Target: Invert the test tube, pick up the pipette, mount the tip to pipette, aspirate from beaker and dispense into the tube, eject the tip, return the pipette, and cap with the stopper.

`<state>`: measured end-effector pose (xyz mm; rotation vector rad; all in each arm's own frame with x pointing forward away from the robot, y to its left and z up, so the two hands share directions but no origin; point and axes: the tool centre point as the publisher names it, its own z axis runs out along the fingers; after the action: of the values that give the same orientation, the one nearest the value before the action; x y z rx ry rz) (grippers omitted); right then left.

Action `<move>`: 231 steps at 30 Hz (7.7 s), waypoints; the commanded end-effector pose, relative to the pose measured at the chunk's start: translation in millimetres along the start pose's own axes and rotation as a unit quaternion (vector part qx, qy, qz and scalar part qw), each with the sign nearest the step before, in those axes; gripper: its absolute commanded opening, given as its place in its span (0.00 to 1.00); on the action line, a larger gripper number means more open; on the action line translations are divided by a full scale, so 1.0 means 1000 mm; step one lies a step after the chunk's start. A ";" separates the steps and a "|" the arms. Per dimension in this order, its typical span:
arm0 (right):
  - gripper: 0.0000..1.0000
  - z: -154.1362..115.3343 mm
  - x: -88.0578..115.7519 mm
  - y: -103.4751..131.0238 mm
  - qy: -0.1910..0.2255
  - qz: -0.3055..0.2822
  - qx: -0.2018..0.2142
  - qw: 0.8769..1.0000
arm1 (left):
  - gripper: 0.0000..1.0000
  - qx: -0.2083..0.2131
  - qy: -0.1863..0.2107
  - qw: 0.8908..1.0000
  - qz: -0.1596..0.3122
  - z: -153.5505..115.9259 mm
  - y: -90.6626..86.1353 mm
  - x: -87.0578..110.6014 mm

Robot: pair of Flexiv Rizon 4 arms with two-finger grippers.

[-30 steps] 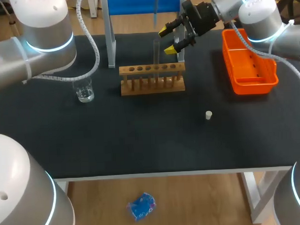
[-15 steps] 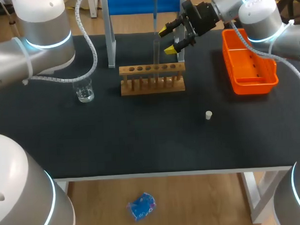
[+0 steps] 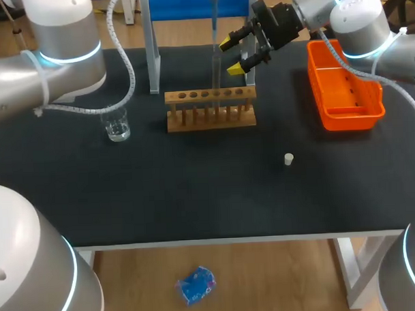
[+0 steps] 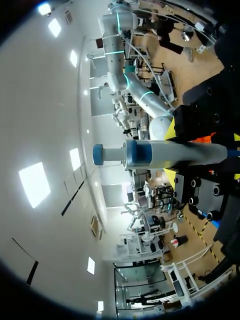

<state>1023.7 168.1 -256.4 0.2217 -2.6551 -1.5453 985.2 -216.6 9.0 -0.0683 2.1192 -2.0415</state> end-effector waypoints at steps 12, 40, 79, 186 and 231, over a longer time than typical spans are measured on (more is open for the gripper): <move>1.00 -0.001 -0.001 0.000 0.002 0.000 0.001 1.000 | 0.00 0.003 0.012 1.000 -0.019 0.009 0.022 -0.017; 1.00 -0.001 -0.001 0.000 0.002 0.000 0.001 1.000 | 0.00 -0.018 0.007 0.999 -0.040 0.007 0.039 -0.019; 1.00 -0.001 -0.001 0.000 0.002 0.000 0.001 1.000 | 0.00 0.020 -0.032 0.999 -0.029 0.010 0.044 -0.029; 1.00 -0.001 -0.001 0.000 0.002 0.000 0.001 1.000 | 0.00 -0.015 -0.030 0.999 -0.012 0.017 0.078 -0.001; 1.00 -0.001 -0.001 0.000 0.002 0.000 0.001 1.000 | 0.00 -0.018 -0.031 0.999 0.002 0.018 0.089 -0.004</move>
<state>1023.7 168.1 -256.4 0.2217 -2.6551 -1.5453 1000.5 -228.8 -77.7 -0.1335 2.1258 -1.9665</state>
